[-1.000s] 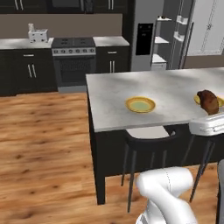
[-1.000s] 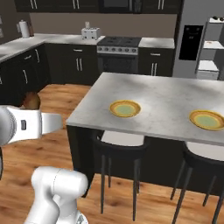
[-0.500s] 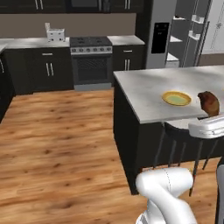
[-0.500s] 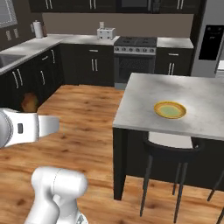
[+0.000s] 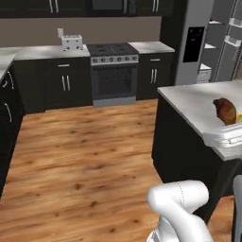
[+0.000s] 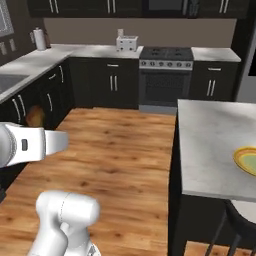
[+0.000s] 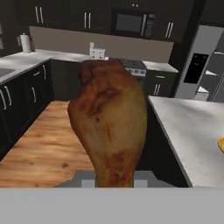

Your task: Transport the chicken drumstick and sweet potato to the fridge. Place the chicken drumstick on the rack containing meat and place the sweet potato on the rack containing the vegetable, ensuring meats and vegetables are on different racks.

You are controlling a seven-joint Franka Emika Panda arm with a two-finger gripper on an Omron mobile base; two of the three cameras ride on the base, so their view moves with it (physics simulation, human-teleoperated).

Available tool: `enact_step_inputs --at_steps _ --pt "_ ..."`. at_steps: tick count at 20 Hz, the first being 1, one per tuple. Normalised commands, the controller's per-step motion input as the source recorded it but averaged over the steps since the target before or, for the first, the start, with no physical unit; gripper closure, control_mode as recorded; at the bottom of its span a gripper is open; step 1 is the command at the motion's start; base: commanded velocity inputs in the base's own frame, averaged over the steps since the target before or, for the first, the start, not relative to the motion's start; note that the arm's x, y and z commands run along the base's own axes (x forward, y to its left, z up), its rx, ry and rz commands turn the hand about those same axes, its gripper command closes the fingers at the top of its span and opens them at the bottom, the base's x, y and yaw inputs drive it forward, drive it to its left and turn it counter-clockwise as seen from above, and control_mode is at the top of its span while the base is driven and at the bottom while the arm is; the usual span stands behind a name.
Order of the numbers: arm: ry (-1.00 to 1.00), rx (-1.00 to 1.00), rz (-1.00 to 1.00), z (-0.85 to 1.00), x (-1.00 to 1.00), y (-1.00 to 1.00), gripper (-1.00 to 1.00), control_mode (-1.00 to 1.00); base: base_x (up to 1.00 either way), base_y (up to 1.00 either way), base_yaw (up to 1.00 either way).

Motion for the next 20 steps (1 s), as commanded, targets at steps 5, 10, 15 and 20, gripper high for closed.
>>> enact_step_inputs --at_steps 5,10,15,20 --pt "0.00 0.00 0.00 0.00 0.00 0.00 1.00 1.00 1.00 0.99 -0.19" --pt "0.00 0.00 0.00 0.00 0.00 0.00 1.00 1.00 1.00 0.53 -0.21" --pt "0.00 0.00 0.00 0.00 0.00 0.00 1.00 1.00 1.00 -0.12 -0.03" --pt "0.00 0.00 0.00 0.00 0.00 0.00 1.00 1.00 1.00 -0.02 -0.04"
